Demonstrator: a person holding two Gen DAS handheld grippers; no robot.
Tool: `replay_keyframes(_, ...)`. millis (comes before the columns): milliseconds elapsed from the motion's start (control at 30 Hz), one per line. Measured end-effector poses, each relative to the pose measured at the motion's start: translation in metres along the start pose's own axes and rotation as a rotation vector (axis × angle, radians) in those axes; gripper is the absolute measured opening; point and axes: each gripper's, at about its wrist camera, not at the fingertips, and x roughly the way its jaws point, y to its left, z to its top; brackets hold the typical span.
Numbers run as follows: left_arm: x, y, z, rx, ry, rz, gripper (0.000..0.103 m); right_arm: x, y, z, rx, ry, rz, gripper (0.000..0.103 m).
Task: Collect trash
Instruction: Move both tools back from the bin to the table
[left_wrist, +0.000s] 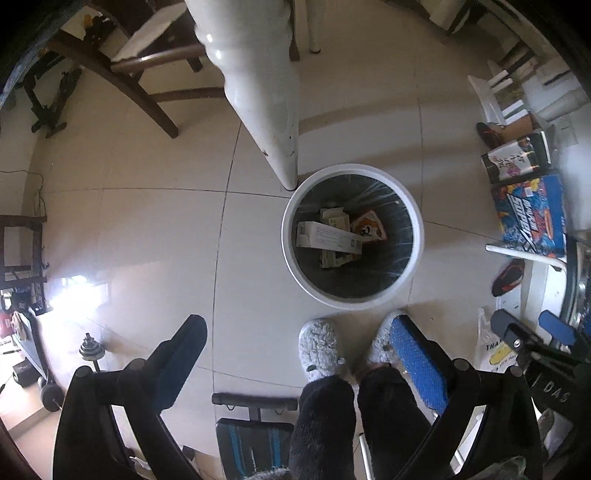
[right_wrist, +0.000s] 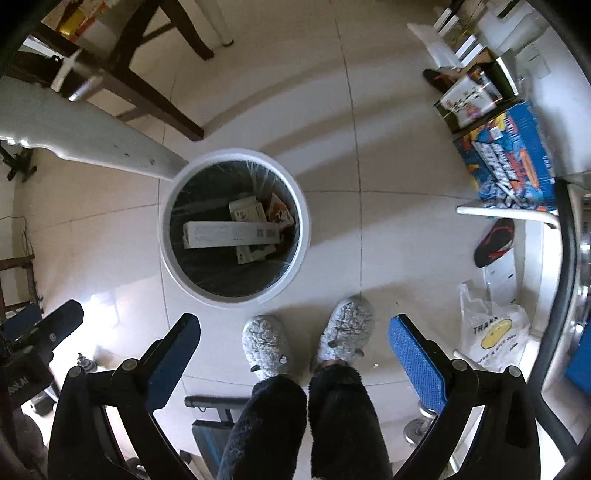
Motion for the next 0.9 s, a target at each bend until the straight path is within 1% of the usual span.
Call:
replay_keyframes(267,-0.071,-0.004,-0.023,0.052,-0.031,-0.018,0.102,-0.093,0.003,-0.024,0.009,-0.060,0.025,0.103)
replay_keyframes(433,-0.128,-0.006,-0.038,0.070,-0.053,-0.037,0.102,-0.159,0.009,-0.043,-0.012,-0.082,0.039,0.103)
replay_keyframes(567,-0.166,-0.005,-0.046,0.081,-0.071,-0.050,0.102,-0.214,0.011,-0.060,-0.030,-0.102,0.041,0.103)
replay_keyframes(767,-0.219,0.001,-0.051,0.069,-0.124,-0.065,0.102,-0.290,0.014,-0.074,-0.039,-0.132,0.059,0.103)
replay_keyframes(867,-0.250,0.001,-0.047,0.067,-0.173,-0.064,0.102,-0.321,0.015,-0.076,-0.033,-0.148,0.082,0.103)
replay_keyframes(900,-0.264,-0.001,-0.041,0.070,-0.204,-0.067,0.102,-0.335,0.013,-0.074,-0.021,-0.157,0.098,0.103)
